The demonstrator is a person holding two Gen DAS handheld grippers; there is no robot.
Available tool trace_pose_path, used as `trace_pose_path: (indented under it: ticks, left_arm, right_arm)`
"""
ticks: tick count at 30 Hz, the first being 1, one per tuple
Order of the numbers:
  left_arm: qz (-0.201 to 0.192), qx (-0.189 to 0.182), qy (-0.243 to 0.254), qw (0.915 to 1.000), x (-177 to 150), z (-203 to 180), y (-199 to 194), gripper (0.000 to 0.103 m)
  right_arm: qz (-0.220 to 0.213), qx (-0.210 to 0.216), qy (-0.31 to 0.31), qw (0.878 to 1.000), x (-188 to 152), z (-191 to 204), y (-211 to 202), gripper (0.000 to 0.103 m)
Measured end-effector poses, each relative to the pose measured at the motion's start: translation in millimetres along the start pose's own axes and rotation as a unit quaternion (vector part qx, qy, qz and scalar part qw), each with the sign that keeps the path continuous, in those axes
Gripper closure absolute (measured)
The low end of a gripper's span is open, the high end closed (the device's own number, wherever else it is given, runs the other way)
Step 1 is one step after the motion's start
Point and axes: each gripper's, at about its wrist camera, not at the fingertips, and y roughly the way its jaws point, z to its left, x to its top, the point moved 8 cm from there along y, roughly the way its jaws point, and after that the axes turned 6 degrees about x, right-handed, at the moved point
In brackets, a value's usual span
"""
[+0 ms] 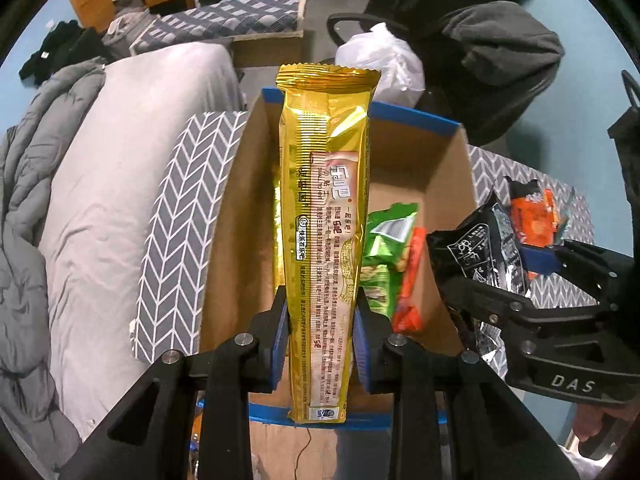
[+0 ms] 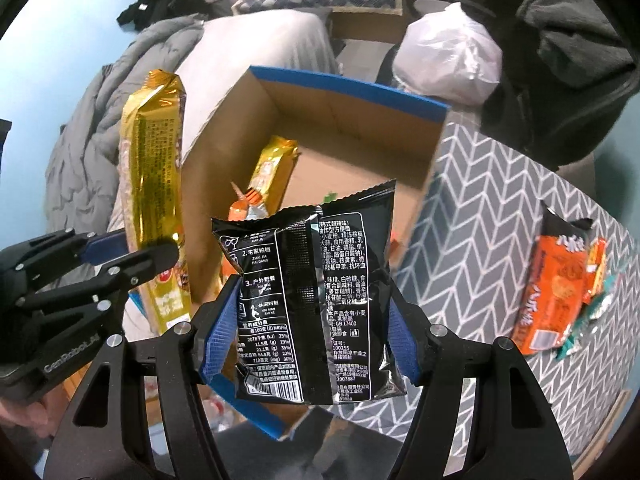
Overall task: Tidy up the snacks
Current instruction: 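Open both grippers to drop the bar and packet into the box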
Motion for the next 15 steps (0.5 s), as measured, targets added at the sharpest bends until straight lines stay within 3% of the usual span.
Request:
trace_pose_path:
  ticks: [6, 10, 15]
  left_arm:
    - [0.003, 0.005, -0.011, 0.9999, 1, 8, 6, 0.074]
    - [-0.005, 0.007, -0.012, 0.9999, 5, 9, 1, 0.062]
    - [-0.004, 0.008, -0.019, 0.9998, 6, 13, -2, 0.057]
  right_arm:
    - [0.014, 0.004, 0.002, 1.0, 4, 8, 11, 0.034]
    - [0.011, -0.004, 0.003, 1.0, 5, 8, 10, 0.033]
    - [0.001, -0.01, 0.009, 1.0, 10, 6, 3, 0.028]
